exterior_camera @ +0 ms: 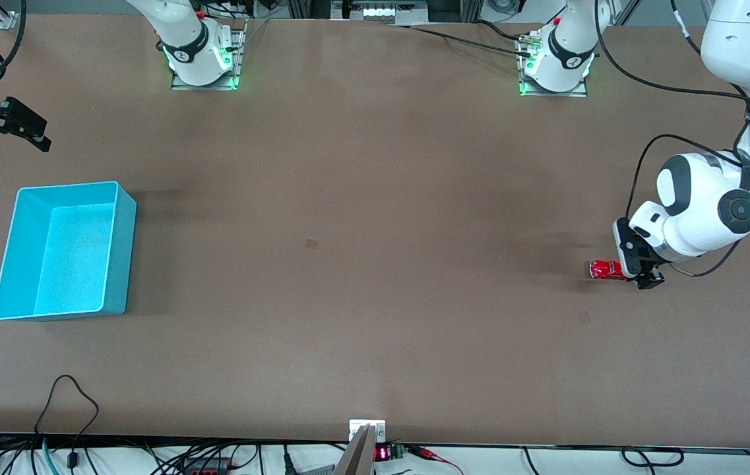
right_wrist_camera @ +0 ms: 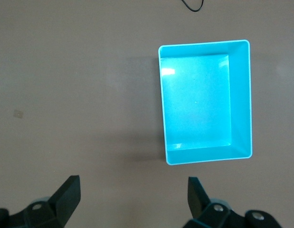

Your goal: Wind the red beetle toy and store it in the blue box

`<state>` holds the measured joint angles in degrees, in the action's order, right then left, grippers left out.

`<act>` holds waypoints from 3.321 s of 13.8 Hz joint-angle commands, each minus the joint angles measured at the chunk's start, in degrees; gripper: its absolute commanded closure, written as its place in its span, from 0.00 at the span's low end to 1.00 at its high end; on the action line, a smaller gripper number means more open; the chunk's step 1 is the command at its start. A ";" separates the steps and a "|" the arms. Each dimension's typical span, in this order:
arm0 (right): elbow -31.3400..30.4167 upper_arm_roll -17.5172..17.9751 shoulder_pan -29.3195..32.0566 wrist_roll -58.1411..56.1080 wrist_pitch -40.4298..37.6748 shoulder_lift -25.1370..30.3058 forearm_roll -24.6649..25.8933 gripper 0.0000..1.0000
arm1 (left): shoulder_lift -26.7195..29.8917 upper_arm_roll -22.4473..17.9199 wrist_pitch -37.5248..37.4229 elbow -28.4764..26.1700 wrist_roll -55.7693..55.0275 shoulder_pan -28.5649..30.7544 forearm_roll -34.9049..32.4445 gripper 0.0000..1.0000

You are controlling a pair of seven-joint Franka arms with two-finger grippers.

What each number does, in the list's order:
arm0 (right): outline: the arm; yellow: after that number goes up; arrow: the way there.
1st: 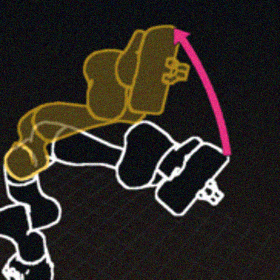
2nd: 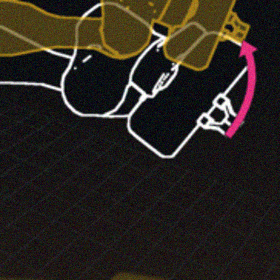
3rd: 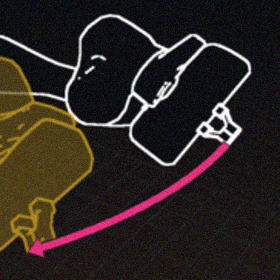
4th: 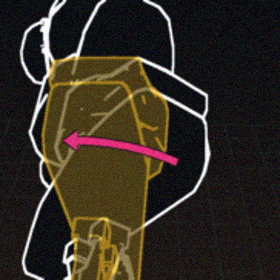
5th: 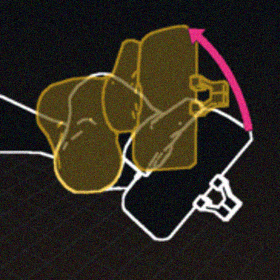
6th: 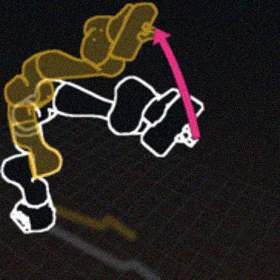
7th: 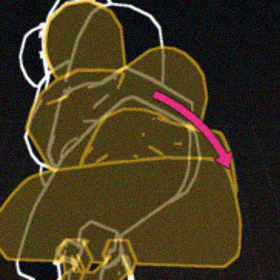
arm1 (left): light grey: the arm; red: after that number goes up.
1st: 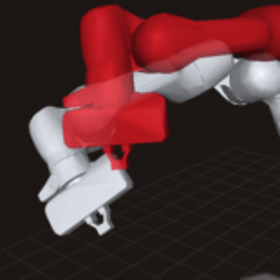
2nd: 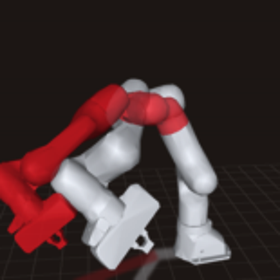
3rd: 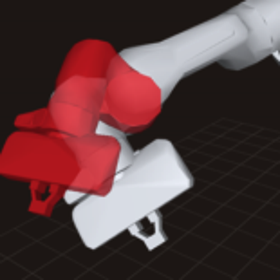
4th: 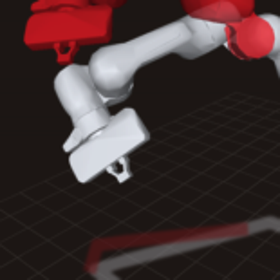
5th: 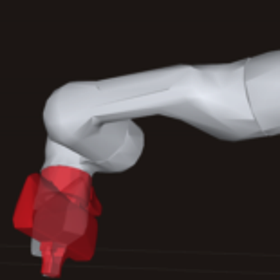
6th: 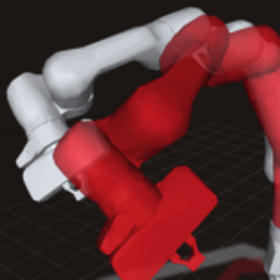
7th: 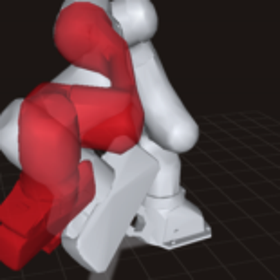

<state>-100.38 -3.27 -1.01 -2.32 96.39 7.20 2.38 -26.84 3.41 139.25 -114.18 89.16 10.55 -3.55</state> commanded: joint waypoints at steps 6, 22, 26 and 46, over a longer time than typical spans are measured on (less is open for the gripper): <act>-0.35 -0.07 0.39 0.38 0.38 0.44 -0.98 0.00 | -3.56 0.54 4.62 0.72 1.45 1.32 -1.28 0.06; -0.35 0.01 0.30 0.38 0.64 0.44 -0.98 0.00 | -5.76 0.54 5.24 1.33 3.91 2.10 -1.20 0.76; -0.35 0.01 0.30 0.38 0.64 0.44 -0.98 0.00 | -6.20 0.45 5.15 2.12 10.13 5.88 -1.20 0.76; -0.35 0.01 0.30 0.38 0.64 0.35 -0.98 0.00 | -10.77 0.19 5.06 8.10 20.26 15.21 -1.20 0.71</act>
<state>-100.38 -3.34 -0.90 -2.31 96.58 7.21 2.38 -34.23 3.43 144.07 -108.05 108.00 25.10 -3.55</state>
